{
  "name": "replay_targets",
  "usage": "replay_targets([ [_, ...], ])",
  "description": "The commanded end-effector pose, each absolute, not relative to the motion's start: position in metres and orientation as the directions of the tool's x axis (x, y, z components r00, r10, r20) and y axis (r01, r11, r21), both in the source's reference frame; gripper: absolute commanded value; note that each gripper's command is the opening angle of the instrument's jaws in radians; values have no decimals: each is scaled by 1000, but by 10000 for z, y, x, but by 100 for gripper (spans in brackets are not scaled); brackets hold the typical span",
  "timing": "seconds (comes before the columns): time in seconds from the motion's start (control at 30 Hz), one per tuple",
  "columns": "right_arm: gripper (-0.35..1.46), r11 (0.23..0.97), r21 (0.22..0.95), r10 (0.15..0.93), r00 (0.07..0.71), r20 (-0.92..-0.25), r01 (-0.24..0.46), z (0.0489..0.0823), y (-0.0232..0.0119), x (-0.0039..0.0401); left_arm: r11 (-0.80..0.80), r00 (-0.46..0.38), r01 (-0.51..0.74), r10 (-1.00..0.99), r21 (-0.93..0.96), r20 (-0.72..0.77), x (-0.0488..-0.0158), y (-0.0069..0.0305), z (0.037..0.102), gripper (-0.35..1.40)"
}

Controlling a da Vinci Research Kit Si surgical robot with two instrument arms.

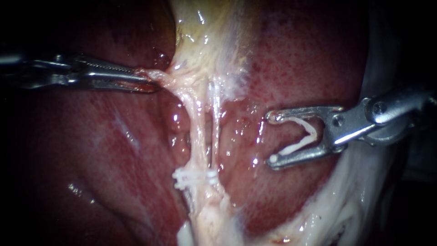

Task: Clipping third clip left tube

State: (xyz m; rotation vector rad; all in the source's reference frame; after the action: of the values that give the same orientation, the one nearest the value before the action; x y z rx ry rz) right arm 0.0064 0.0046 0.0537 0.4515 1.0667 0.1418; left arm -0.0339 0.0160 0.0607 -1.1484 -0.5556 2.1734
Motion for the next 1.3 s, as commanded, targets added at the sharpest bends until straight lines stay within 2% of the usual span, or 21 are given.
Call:
replay_targets([
  [0.03,50,900,423,327,484,-812,103,538,45,64,-724,-436,-319,685,-612,-583,-338,162,604,-35],
  [0.4,50,901,423,328,484,-811,100,538,46,70,-721,-392,-331,692,-608,-607,-303,194,525,-35],
  [0.57,50,896,432,333,486,-808,103,541,41,91,-725,-390,-330,688,-604,-612,-304,192,524,-35],
  [1.0,50,819,570,487,448,-750,62,569,26,166,-726,-390,-334,687,-601,-613,-308,188,529,-35],
  [1.3,50,740,671,603,395,-693,48,588,34,191,-727,-391,-334,686,-600,-614,-308,188,531,-35],
])
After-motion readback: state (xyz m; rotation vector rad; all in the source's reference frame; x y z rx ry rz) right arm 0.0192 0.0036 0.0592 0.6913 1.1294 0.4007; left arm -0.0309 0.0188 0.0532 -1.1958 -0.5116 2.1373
